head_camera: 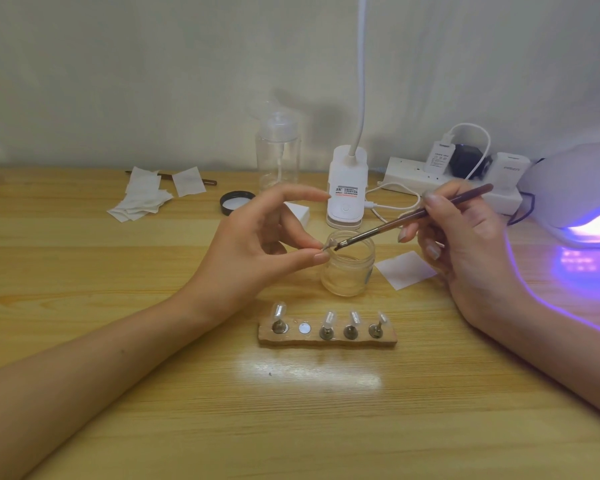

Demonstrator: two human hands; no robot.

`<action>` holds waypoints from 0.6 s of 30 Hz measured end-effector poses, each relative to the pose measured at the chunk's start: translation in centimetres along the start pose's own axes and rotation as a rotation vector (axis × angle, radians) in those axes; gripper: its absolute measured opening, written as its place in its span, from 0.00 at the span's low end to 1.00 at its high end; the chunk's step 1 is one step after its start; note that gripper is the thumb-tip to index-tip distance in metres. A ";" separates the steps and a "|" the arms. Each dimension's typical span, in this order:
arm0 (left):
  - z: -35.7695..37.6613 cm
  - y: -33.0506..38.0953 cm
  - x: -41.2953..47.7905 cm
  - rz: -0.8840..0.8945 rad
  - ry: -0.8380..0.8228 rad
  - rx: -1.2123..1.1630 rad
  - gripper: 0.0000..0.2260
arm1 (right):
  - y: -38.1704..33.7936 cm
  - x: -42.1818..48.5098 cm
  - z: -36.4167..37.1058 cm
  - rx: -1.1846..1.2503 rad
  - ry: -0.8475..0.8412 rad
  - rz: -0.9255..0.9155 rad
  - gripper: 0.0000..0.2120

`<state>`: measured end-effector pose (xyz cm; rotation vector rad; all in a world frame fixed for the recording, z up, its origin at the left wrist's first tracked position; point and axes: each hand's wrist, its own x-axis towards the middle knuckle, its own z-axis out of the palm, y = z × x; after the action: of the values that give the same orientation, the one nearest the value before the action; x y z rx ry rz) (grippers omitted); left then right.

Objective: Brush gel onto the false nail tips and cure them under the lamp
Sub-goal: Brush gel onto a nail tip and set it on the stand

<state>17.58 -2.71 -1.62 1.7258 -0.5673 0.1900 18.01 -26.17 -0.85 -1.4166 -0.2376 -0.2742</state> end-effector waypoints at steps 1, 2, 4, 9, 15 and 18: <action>0.0 0.0 0.0 -0.005 0.001 -0.005 0.24 | 0.0 0.0 0.0 -0.014 0.005 0.005 0.10; 0.0 0.1 0.0 -0.008 0.002 -0.009 0.24 | 0.0 0.0 0.0 -0.020 0.013 0.008 0.11; 0.0 0.2 0.0 -0.013 0.003 -0.016 0.25 | 0.0 0.0 -0.1 0.009 0.037 0.001 0.12; 0.0 0.2 0.0 -0.028 0.003 -0.021 0.26 | -0.1 0.0 0.0 0.071 -0.026 -0.041 0.10; 0.0 0.2 0.0 -0.028 0.004 -0.012 0.26 | -0.1 0.0 0.0 0.026 -0.028 -0.015 0.10; 0.0 0.3 0.0 -0.029 0.006 -0.016 0.26 | -0.1 -0.1 0.1 0.008 -0.024 -0.013 0.09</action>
<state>17.42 -2.75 -1.42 1.7165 -0.5378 0.1701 17.93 -26.08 -0.80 -1.4115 -0.2679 -0.2671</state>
